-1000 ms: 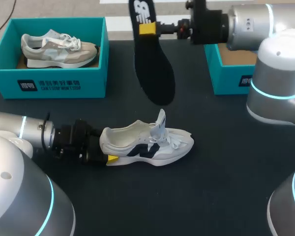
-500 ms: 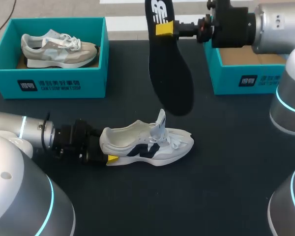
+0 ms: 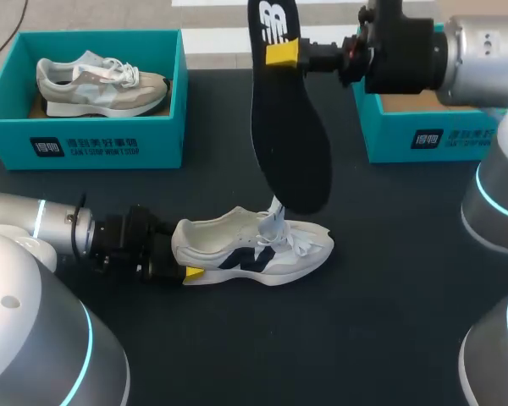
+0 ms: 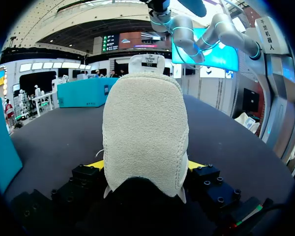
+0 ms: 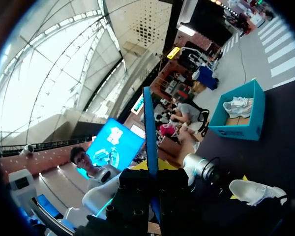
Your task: Take the shoe out of the shoebox, open the shoe tongue, remove and reinsert the insole, then place the shoe into the shoebox
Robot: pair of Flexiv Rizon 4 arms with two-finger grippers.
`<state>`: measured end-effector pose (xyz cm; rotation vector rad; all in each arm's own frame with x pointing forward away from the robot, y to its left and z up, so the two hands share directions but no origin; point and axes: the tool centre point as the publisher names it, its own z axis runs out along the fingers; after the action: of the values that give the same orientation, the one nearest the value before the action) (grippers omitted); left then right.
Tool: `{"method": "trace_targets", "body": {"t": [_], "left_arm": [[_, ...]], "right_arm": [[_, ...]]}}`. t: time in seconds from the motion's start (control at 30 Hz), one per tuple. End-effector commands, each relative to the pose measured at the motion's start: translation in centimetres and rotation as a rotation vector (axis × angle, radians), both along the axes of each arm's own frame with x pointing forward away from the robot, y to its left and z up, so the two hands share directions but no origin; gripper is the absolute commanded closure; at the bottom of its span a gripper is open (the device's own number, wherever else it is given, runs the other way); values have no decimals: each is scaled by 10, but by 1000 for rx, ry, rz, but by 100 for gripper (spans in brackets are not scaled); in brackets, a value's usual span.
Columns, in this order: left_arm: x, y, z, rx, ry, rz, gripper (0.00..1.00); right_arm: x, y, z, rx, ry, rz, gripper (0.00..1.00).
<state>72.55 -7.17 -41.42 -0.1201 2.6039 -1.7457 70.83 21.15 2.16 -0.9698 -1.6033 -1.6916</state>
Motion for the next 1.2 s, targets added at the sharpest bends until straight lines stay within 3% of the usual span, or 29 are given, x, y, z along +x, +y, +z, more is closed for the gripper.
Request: {"method": "trace_targets", "body": {"t": [0.03,0.47,1.03,1.07,1.13,1.2], "left_arm": [[-1,0,-1,2,1,0,100],[-1,0,-1,2,1,0,100],[-2,3,2,2,-1,2,100],[-4,5,3,2,-2,2,82],[-4,9,4,2,-3,9,3],[-4,13,3,-13,-4,7,0]], "right_arm": [[-12,-3,1,0,-5,-33,100],[-28,-7,7,-14,-37,-35,100],[-29,-5,8,-9,-53,-34,100],[-29,-5,8,-9,-53,-34,100],[-29,-5,8,-9,-53,-34,100],[-29,-5,8,-9,-53,-34,100]]}}
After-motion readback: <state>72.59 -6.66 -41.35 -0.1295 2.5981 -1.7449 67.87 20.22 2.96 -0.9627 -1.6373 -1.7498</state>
